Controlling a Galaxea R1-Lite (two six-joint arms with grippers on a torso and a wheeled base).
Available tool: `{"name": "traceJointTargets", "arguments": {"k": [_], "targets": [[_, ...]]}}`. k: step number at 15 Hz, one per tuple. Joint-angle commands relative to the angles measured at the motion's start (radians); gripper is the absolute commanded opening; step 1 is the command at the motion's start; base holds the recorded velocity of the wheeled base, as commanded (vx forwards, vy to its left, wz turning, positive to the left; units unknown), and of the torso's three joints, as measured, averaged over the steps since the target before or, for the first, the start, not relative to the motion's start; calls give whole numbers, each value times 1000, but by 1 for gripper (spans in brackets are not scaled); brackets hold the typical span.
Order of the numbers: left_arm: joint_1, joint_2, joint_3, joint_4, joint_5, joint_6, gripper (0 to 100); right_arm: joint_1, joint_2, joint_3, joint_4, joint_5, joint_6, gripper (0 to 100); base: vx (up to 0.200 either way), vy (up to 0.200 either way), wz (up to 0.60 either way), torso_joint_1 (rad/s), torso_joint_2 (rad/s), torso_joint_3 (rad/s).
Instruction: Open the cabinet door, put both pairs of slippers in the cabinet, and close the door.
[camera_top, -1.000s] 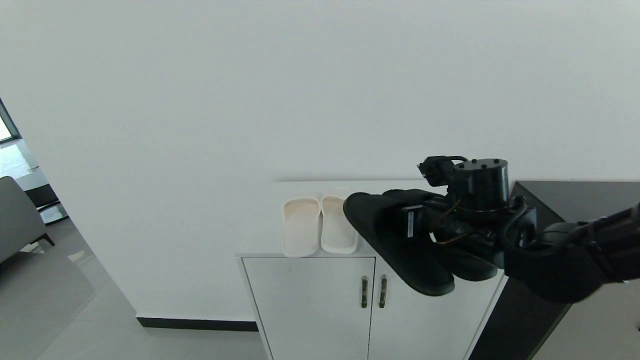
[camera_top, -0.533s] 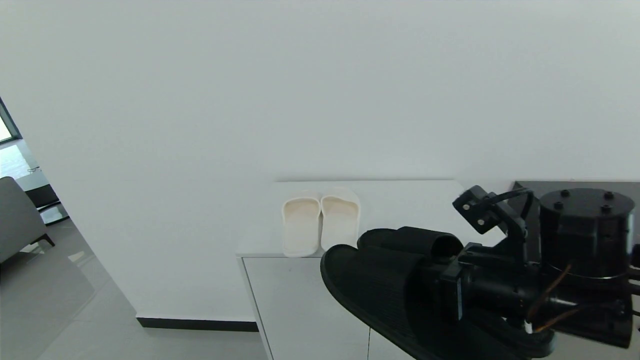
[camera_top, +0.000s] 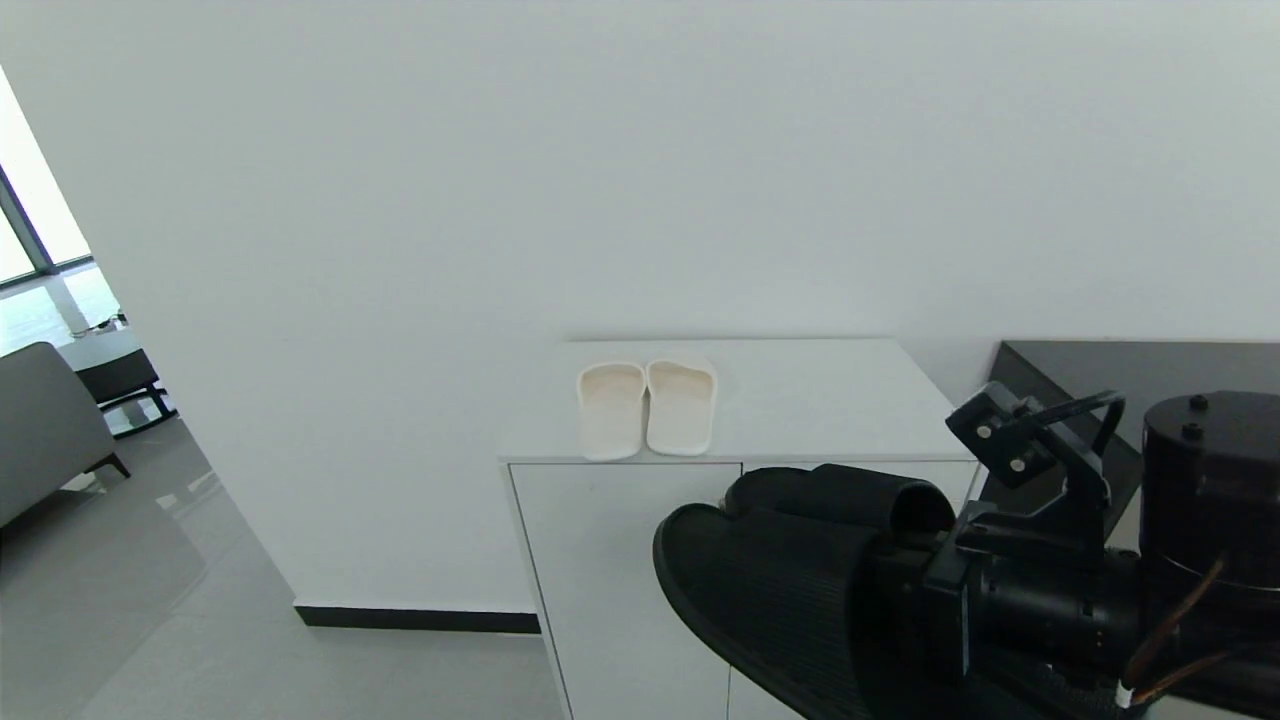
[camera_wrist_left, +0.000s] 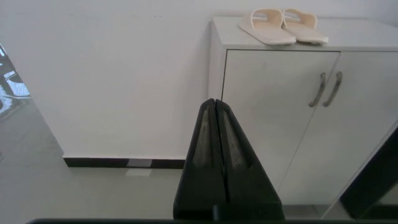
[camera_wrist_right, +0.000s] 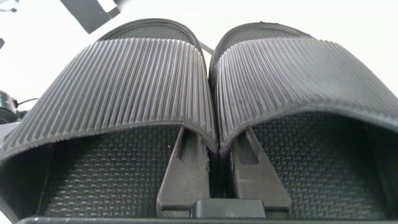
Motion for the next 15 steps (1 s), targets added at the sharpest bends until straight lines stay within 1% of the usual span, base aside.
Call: {"name": "traceJointTargets", "arguments": {"k": [1, 3, 5, 15], "targets": [[0, 1, 0, 0, 1, -1, 0, 1, 0, 11, -3, 4, 1, 0, 0, 0, 0, 0, 0, 0], [0, 1, 0, 0, -1, 1, 0, 1, 0, 28, -17, 37, 1, 0, 0, 0, 0, 0, 0, 0], [0, 1, 0, 0, -1, 2, 0, -2, 8, 35, -27, 44, 0, 0, 0, 0, 0, 0, 0, 0], [0, 1, 0, 0, -1, 2, 0, -1, 16, 46, -33, 46, -2, 0, 0, -200, 0, 5, 2, 3]]}}
